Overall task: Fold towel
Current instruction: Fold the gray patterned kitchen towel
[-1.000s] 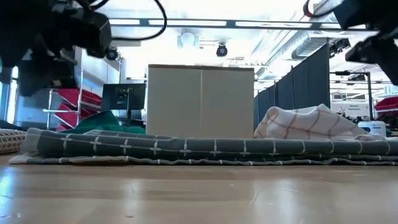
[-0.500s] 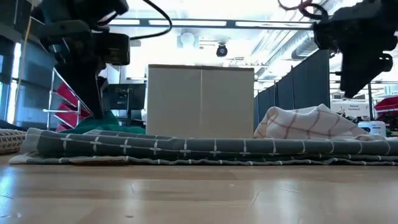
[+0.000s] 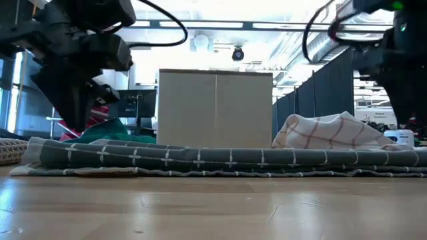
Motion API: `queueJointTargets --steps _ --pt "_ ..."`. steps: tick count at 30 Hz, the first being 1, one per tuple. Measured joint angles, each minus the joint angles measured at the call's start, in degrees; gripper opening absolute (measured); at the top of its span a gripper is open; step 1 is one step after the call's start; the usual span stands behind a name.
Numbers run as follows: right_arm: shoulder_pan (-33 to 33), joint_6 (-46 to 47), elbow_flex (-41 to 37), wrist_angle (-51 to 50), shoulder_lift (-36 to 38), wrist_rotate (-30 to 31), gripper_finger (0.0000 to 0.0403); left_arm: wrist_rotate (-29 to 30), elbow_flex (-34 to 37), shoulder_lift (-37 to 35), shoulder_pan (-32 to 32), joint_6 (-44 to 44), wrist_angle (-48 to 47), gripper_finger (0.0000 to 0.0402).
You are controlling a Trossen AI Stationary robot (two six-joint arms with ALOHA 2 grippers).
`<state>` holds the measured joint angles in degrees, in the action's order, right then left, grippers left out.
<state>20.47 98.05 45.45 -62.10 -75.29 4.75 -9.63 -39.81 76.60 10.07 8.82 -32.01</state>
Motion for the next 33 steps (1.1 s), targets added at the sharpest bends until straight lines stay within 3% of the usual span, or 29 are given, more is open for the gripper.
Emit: queueJointTargets --steps 6,10,13,23,28,33 --pt "-2.92 -0.12 0.00 6.42 -4.91 -0.94 0.0149 -0.08 1.96 0.00 2.88 0.01 -0.16 0.0163" --pt "-4.46 -0.41 0.00 8.25 -9.08 -1.93 0.0176 4.18 5.43 0.00 4.68 0.46 0.43 0.0204" --pt "-4.81 -0.89 -0.07 8.60 -12.10 -2.63 0.0197 6.63 8.01 0.00 5.13 1.02 1.88 0.0215" --pt "-4.77 -1.23 -3.59 18.35 -16.33 -5.49 0.0172 10.71 11.78 -0.04 5.00 2.07 14.82 0.0207" --pt "-4.67 -3.13 -4.86 14.26 -11.82 -4.54 0.0028 15.02 11.97 0.13 3.98 1.99 18.42 0.0206" --pt "-4.66 -2.06 -5.43 5.71 -4.57 -3.70 0.0007 15.83 11.97 0.50 1.63 1.53 22.50 0.0206"
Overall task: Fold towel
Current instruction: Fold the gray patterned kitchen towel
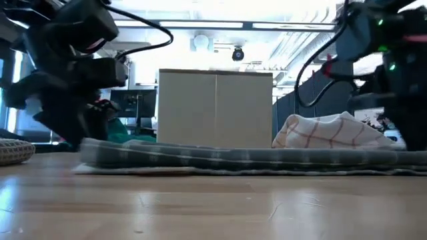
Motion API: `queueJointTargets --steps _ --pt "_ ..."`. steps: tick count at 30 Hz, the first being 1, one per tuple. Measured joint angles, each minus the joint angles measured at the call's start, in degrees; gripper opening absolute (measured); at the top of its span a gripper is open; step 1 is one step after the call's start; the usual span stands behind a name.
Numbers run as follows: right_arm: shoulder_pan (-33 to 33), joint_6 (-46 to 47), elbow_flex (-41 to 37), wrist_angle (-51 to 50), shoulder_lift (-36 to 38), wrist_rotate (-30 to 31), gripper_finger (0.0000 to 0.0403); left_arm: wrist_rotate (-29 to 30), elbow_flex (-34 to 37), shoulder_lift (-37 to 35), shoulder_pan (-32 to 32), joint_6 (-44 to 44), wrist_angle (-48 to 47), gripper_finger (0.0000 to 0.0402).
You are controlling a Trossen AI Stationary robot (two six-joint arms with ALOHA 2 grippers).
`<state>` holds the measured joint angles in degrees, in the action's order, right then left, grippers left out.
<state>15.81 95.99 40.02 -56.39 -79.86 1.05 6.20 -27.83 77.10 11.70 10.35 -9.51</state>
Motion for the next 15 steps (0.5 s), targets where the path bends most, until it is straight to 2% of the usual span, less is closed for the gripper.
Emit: queueJointTargets --steps 8,15 --pt "1.64 5.16 0.49 -5.10 13.60 3.90 0.0005 1.50 -0.04 3.99 -2.93 0.43 7.01 0.0206" --pt "2.01 4.40 5.53 -4.47 12.88 7.46 0.0005 -0.40 -0.37 9.85 -2.95 1.38 14.04 0.0206"
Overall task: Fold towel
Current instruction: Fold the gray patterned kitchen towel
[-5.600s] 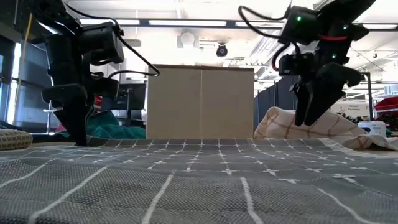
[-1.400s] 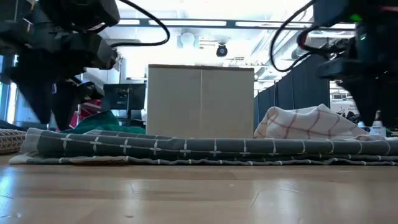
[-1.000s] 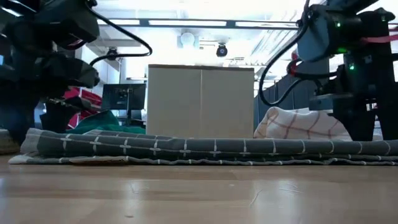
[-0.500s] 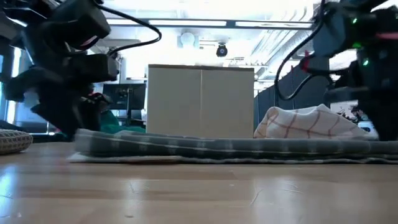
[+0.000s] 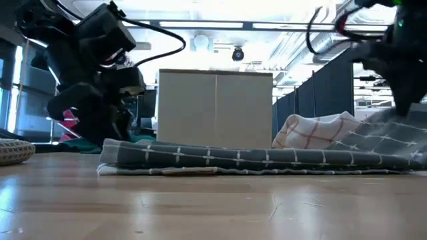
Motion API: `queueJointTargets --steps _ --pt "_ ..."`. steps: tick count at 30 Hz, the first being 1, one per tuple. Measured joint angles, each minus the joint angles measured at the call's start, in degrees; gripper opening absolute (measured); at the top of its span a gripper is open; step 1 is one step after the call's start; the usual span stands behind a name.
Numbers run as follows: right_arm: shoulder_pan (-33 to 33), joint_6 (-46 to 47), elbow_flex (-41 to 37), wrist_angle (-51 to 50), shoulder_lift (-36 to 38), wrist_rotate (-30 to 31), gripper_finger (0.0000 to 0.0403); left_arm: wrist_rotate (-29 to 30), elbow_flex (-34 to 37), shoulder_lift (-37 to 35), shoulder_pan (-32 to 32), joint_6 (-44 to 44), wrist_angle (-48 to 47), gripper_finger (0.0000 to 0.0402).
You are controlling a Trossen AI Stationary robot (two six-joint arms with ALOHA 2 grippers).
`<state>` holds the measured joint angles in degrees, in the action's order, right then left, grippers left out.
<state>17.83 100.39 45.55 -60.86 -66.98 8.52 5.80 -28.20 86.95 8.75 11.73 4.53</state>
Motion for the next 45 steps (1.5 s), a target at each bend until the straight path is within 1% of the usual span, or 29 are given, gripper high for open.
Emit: queueJointTargets --steps 5,7,10,16,19,22,24,35,37,42,45 --pt "0.09 -1.47 4.16 2.09 -1.38 2.55 0.0005 -0.21 -0.34 3.61 0.03 0.88 4.70 0.0206" --pt "0.06 -2.94 6.71 4.58 -3.49 4.10 0.0005 0.27 -0.66 3.90 0.04 1.07 4.96 0.0206" --pt "-0.14 -5.90 11.15 9.01 -7.93 6.37 0.0005 1.20 -1.42 4.04 0.04 1.15 5.16 0.0206" --pt "-2.51 -15.79 19.68 19.92 -19.88 6.97 0.0005 2.70 -1.62 4.16 0.05 0.88 6.16 0.0206" --pt "-4.44 -21.69 22.28 28.48 -26.46 4.79 0.0005 3.23 -1.62 4.16 0.07 -0.91 6.02 0.0206" --pt "-6.29 -26.54 24.38 37.38 -32.40 0.98 0.0005 3.38 -1.62 4.16 0.07 -1.18 5.97 0.0206" --pt "-7.51 -29.23 25.93 41.59 -35.89 -1.74 0.0005 3.48 -1.62 4.16 0.07 -1.29 5.97 0.0206" --pt "-11.59 -35.97 34.17 48.91 -45.51 -7.30 0.0011 3.44 -1.64 4.12 0.37 -1.29 5.71 0.0206" --pt "-12.01 -35.94 34.32 48.78 -45.51 -7.55 0.0034 3.68 -1.64 4.11 0.64 -1.31 5.64 0.0206" --pt "-12.38 -34.83 34.32 48.37 -45.49 -10.40 0.0119 3.72 -1.64 4.11 0.78 -1.33 5.60 0.0206" --pt "-12.33 -35.21 34.32 48.05 -45.07 -12.05 0.0161 3.68 -1.64 3.94 0.79 -1.31 5.52 0.0206"
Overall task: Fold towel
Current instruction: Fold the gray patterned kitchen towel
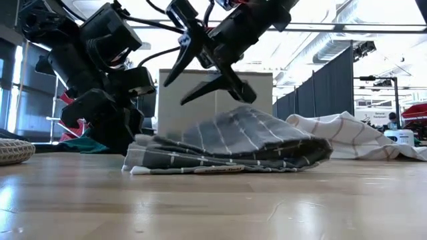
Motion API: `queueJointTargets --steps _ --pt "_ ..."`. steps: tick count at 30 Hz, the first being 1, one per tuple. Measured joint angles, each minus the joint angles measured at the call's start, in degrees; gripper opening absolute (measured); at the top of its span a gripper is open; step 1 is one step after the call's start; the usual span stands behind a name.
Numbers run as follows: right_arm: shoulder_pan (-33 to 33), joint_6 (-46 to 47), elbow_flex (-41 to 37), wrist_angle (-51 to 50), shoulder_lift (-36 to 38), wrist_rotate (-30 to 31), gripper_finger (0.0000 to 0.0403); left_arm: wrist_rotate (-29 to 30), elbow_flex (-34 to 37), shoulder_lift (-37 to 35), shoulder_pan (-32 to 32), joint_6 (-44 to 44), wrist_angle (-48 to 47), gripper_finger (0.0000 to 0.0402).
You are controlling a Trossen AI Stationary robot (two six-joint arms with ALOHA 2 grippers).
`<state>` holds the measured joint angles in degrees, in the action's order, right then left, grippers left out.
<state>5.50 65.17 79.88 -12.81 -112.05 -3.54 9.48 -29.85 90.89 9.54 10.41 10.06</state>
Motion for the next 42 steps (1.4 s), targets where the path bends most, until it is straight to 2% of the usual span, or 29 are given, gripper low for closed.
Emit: queueJointTargets --steps 4,9,11,20,21,23,27,30,33,38,42 --pt "0.94 -0.10 0.00 -1.69 3.09 0.13 0.0186 0.04 0.13 -2.68 0.00 -0.04 -1.51 0.0206" --pt "3.62 0.53 0.00 -10.07 10.69 4.75 0.0181 0.37 -1.72 -12.21 0.00 1.35 -10.24 0.0206" --pt "4.70 0.29 -0.65 -14.12 13.31 7.69 0.0163 0.38 -2.12 -14.42 -0.25 2.33 -10.37 0.0202" --pt "7.79 -2.51 -5.54 -29.38 21.70 18.24 0.0049 -4.61 -2.38 -13.36 -2.92 4.13 3.38 0.0162" --pt "7.29 -3.65 -7.09 -28.66 21.71 18.19 0.0027 -5.09 -2.38 -12.03 -3.24 4.65 4.36 0.0151" --pt "5.64 -6.00 -11.04 -24.15 21.60 17.84 0.0009 -5.77 -2.32 -8.55 -3.69 6.35 7.12 0.0122" --pt "0.59 -9.31 -19.65 -10.70 21.46 15.39 0.0004 -5.63 -2.32 -3.40 -3.69 10.41 12.23 0.0051" --pt "-2.96 -10.95 -25.19 -0.31 21.46 12.79 0.0002 -5.54 -2.34 -0.97 -3.51 11.45 12.39 0.0009" --pt "-5.30 -11.25 -29.98 3.68 21.46 11.55 0.0001 -6.13 -2.34 0.84 -3.48 12.98 8.83 0.0012" --pt "-6.27 -9.78 -36.46 4.16 21.40 10.37 0.0000 -7.15 -2.46 2.97 -2.54 15.52 4.19 0.0011" --pt "-6.05 -9.18 -37.72 4.35 21.71 10.63 0.0000 -8.16 -2.59 2.40 -2.26 16.96 3.23 0.0005"
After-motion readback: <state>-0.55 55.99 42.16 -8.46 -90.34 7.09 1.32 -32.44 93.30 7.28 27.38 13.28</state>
